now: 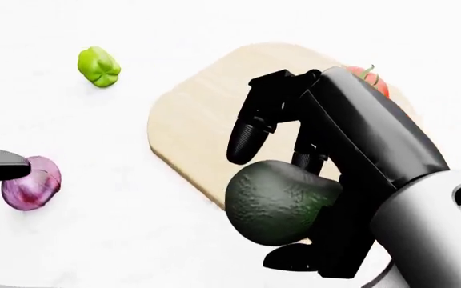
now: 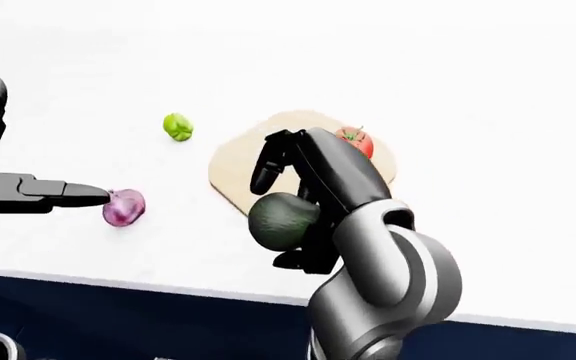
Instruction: Place the avocado, onion, tomato and bell pepper on the cutting board.
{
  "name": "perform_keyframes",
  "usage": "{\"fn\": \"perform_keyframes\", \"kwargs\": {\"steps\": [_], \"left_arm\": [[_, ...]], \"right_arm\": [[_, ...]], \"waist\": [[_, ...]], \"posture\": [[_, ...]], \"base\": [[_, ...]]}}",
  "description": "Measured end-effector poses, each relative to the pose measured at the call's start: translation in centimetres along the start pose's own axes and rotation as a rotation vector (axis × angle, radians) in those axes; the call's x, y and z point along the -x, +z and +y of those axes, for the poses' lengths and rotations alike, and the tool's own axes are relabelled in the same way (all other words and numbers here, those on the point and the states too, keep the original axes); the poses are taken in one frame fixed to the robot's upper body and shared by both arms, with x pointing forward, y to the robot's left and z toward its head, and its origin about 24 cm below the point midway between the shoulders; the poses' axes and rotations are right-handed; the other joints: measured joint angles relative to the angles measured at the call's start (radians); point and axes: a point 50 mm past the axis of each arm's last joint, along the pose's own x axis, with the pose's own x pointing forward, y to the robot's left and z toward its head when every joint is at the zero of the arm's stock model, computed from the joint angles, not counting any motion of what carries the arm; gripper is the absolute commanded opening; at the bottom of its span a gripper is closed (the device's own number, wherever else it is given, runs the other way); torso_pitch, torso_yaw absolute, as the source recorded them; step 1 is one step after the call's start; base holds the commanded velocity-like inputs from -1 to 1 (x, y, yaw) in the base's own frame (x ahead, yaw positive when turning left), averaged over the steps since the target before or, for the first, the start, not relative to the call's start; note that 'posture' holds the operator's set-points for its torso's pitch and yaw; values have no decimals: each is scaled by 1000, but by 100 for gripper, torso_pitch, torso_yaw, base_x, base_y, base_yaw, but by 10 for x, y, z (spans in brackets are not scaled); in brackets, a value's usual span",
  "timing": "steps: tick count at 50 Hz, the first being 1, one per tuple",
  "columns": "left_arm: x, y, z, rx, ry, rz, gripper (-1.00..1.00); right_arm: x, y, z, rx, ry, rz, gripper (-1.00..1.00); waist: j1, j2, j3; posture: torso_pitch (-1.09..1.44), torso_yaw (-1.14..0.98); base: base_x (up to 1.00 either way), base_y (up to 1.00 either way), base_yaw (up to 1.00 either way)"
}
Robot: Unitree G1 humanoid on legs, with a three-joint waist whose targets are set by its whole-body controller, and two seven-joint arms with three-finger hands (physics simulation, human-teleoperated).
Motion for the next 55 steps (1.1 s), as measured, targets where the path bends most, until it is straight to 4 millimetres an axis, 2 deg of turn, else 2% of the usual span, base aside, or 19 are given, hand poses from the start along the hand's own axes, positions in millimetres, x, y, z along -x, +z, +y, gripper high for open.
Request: {"fn": "perform_keyframes", "kwargs": {"steps": [8,16,21,27,36,55], "left_arm": [[1,-2,-1,4,-4,6,100],[2,-1,2,26,19,10,100],[3,0,4,26,24,7,100],[2,1,5,22,30,8,100],[5,-1,8,24,42,12,100],[6,-5,6,17,36,22,100]], "right_arm": [[-2,0,0,4,-1,-1,-100],[-21,15,8,22,51,-57,-100],[-37,17,13,31,81,-74,-100],[-46,22,9,46,90,-94,-100],[-73,-1,10,103,98,-11,-100],[-94,-11,13,130,107,5,-100]], "waist": [[-81,5,8],[-117,16,7],[-124,18,8],[-127,19,10],[-126,14,7],[-120,6,5]], "posture": [[0,0],[0,0],[0,0],[0,0],[0,0],[0,0]], "base": [[0,0,0],[0,0,0],[0,0,0],[0,0,0],[0,0,0],[0,0,0]]}}
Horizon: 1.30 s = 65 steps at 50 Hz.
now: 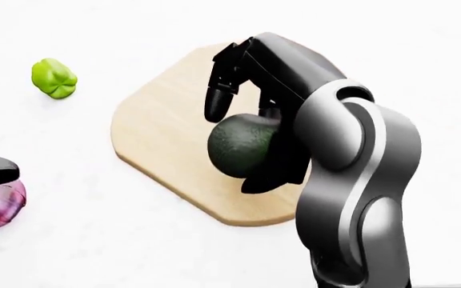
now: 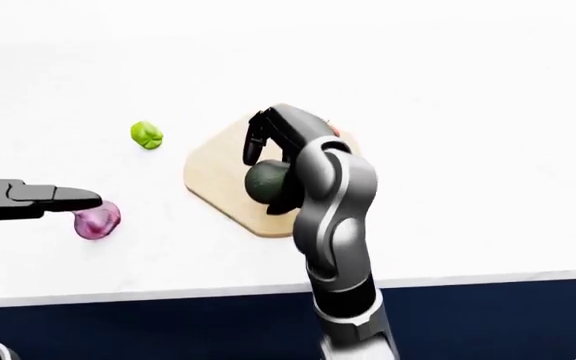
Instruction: Place the avocado, onion, tomato and bell pepper on the cutting board.
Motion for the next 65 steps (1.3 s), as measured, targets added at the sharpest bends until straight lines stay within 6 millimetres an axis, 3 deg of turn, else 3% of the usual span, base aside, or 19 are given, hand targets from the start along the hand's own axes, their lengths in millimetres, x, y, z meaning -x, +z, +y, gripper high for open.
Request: {"fn": "perform_keyframes", "kwargs": {"steps": [12,14,24,31,42,52,59,65], "left_arm": [[-1,0,0,-5,1,0,100],[0,-1,1,-5,1,1,100],[-1,-2,0,-3,4,6,100],[0,-2,1,-3,9,4,100],[-1,0,3,-5,11,1,100],[0,-1,3,-5,14,5,100],[0,-3,2,-3,8,10,100],[0,-3,0,-2,1,10,100]], "right_arm": [[-17,-12,7,-24,4,18,-100],[-17,-13,8,-27,-2,20,-91],[-16,-13,9,-33,-1,20,2],[-15,-13,9,-34,0,19,27],[-13,-10,6,-32,4,9,50],[-11,-6,4,-39,1,-1,100],[-4,4,-8,-43,-39,-30,100],[12,26,-43,-88,-197,-108,100]], "waist": [[3,-2,-2],[3,-3,-2],[5,-6,-2],[5,-6,-3],[6,-6,-2],[6,-4,-1],[5,-5,0],[7,-3,3]], "posture": [[0,0],[0,0],[0,0],[0,0],[0,0],[0,0],[0,0],[0,0]], "base": [[0,0,0],[0,0,0],[0,0,0],[0,0,0],[0,0,0],[0,0,0],[0,0,0],[0,0,0]]}}
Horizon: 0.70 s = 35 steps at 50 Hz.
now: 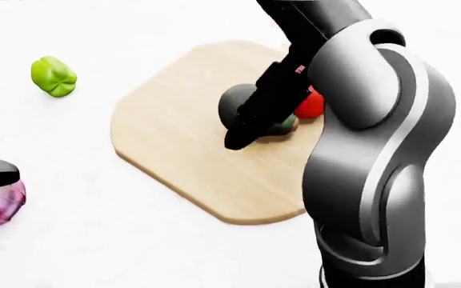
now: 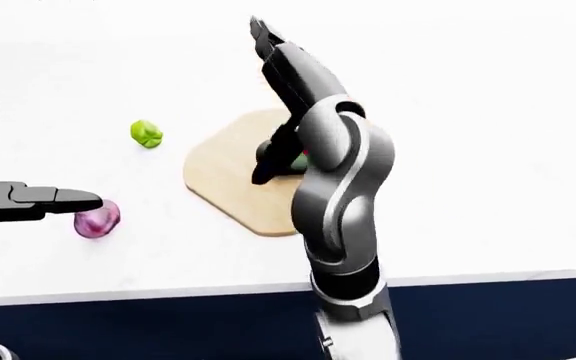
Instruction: Place the avocado, onion, tomato and bell pepper on the cutting board.
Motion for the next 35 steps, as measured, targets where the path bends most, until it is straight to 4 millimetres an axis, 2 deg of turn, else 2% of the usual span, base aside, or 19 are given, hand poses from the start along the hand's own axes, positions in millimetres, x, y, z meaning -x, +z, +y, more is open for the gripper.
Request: {"fn": "perform_keyframes", "kwargs": {"steps": [6,10,15,24,30,35], "left_arm": [[0,-2,1,-3,9,7,100],[1,-2,3,-3,9,16,100],[0,-3,2,0,6,21,100],[1,-6,0,2,2,33,100],[1,-9,1,5,4,44,100],[5,-14,2,-18,7,64,100]], "right_arm": [[26,7,-22,-45,-120,-28,100],[40,2,-30,-82,-159,-17,100],[58,-5,-49,-155,-244,-6,100],[95,-45,-57,-238,-398,73,100],[102,-65,-66,-247,-483,116,100],[105,-68,-68,-261,-512,122,100]], "waist": [[2,-7,0],[1,-6,6],[3,-5,8],[5,-14,6],[4,-14,3],[3,-16,-1]], "posture": [[0,0],[0,0],[0,0],[0,0],[0,0],[0,0]], "base": [[0,0,0],[0,0,0],[0,0,0],[0,0,0],[0,0,0],[0,0,0]]}}
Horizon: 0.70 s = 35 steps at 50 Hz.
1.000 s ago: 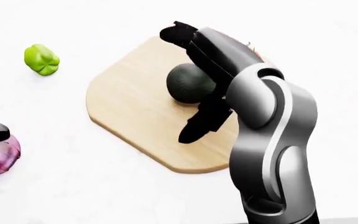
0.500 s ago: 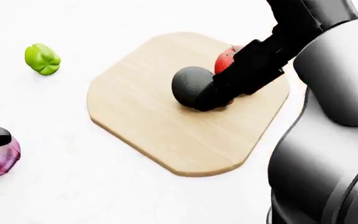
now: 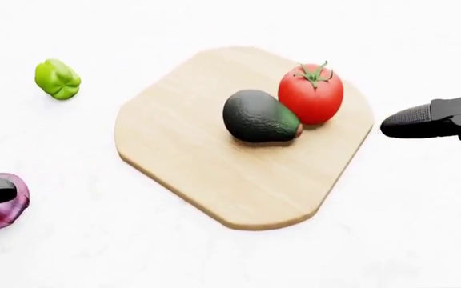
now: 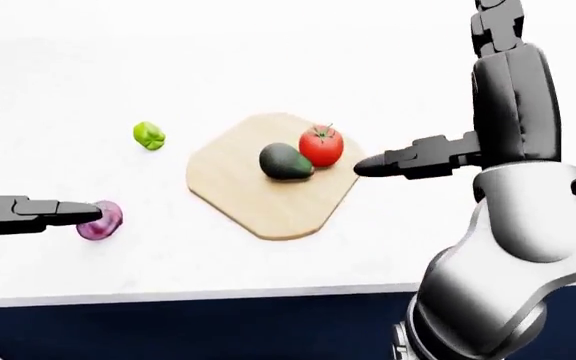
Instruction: Place the avocado, onion, tomato and bell pepper on the cutting board.
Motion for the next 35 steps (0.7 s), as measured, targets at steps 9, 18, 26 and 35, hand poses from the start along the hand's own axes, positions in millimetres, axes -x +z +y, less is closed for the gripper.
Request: {"fn": "perform_keyframes", "kwargs": {"steps": [9,18,26,35], "left_arm": [[14,-7,7,1,11,37,100],[16,-24,-5,0,-50,97,100],[4,-55,-22,-27,-98,175,100],[-1,-69,-23,-88,-73,189,100]], "right_arm": [[-3,-3,7,-7,20,9,100],[-6,-5,9,-6,25,13,100],[0,-8,9,-5,29,13,100],[3,-10,8,-5,29,18,100]], "waist": [[3,-3,0],[7,-9,-3],[8,-15,-9],[11,-14,-15]], "posture": [[0,0],[0,0],[0,0],[0,0]], "base": [[0,0,0],[0,0,0],[0,0,0],[0,0,0]]}}
